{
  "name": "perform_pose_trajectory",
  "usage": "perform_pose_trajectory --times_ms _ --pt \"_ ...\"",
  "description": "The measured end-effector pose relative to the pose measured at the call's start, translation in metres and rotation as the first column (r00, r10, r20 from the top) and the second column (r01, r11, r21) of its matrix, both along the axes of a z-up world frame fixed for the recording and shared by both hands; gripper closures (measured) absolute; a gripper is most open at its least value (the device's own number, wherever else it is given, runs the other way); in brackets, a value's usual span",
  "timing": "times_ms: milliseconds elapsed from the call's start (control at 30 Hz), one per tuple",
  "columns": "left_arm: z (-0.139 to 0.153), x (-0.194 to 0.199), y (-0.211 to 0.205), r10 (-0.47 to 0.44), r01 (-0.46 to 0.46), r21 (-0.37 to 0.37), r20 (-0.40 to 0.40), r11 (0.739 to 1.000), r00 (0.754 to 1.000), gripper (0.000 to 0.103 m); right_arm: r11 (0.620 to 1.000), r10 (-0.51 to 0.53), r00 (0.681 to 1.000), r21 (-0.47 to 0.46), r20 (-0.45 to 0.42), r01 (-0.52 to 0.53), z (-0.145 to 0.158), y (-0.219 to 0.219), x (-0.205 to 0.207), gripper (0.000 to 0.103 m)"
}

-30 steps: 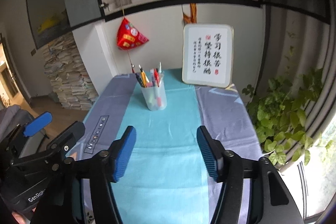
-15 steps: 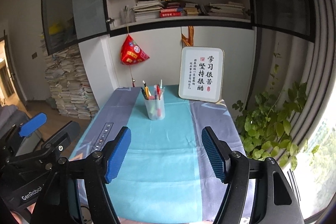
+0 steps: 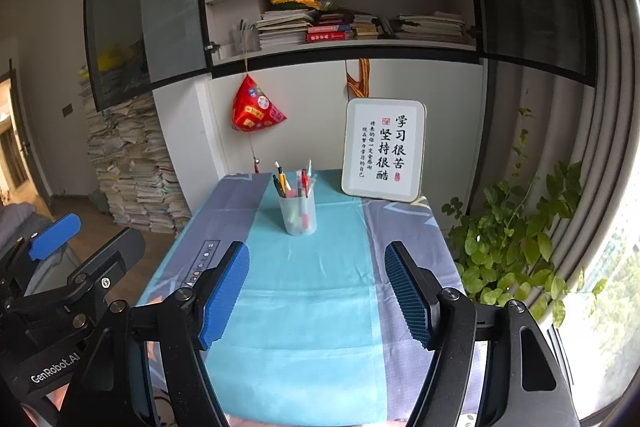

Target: Organize stationery

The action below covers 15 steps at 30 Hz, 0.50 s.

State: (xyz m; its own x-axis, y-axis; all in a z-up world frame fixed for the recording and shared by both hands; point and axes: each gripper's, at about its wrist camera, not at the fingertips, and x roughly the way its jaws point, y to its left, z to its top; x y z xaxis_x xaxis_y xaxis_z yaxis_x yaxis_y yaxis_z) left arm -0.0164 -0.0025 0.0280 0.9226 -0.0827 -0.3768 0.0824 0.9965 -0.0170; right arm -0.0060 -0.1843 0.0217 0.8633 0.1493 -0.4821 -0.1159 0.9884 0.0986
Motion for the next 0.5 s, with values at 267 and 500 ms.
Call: perform_pose_trajectory --times_ms 267,500 --pt "0.0001 -0.0018 0.0000 -0.004 0.004 0.003 0.005 1.000 1.000 0.008 1.000 0.000 1.000 0.001 0.001 0.000 0.0006 -0.0003 -0.0003 0.032" --pt "0.0010 -0.0037 0.0003 -0.003 0.003 0.004 0.008 1.000 1.000 0.008 1.000 0.001 1.000 0.001 0.003 -0.001 0.0007 -0.0010 -0.0001 0.032"
